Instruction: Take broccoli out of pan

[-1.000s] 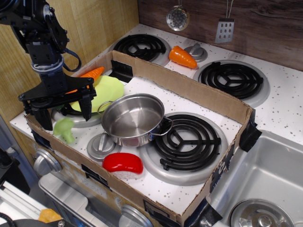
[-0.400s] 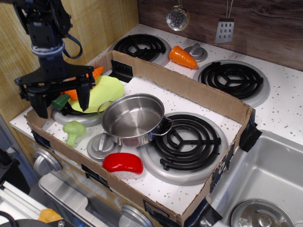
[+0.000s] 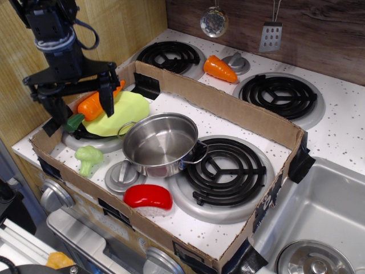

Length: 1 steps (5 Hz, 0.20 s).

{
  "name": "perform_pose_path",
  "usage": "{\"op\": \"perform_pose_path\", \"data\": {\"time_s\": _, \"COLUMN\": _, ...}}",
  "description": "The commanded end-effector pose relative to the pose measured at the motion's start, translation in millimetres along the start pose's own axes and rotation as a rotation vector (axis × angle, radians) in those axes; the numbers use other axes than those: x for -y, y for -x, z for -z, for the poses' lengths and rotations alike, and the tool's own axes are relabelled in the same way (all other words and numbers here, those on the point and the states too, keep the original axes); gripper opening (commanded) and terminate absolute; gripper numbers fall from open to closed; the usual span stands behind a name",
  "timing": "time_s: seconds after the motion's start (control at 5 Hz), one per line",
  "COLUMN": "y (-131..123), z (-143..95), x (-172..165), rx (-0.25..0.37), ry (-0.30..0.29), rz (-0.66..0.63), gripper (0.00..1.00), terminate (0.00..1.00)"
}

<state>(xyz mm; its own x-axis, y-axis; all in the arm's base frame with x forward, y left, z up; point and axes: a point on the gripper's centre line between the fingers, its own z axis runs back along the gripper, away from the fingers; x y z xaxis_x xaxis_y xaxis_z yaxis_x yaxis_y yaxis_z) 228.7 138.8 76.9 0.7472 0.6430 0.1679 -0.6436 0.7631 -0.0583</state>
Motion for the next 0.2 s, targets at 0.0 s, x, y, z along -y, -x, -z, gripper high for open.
{"op": "perform_pose_path", "data": {"time_s": 0.0, "y": -39.3, "z": -18.8, "x": 37.4, "rx": 0.279, "ry": 0.058, "rz": 0.316, "gripper": 1.00, "terminate": 1.00}}
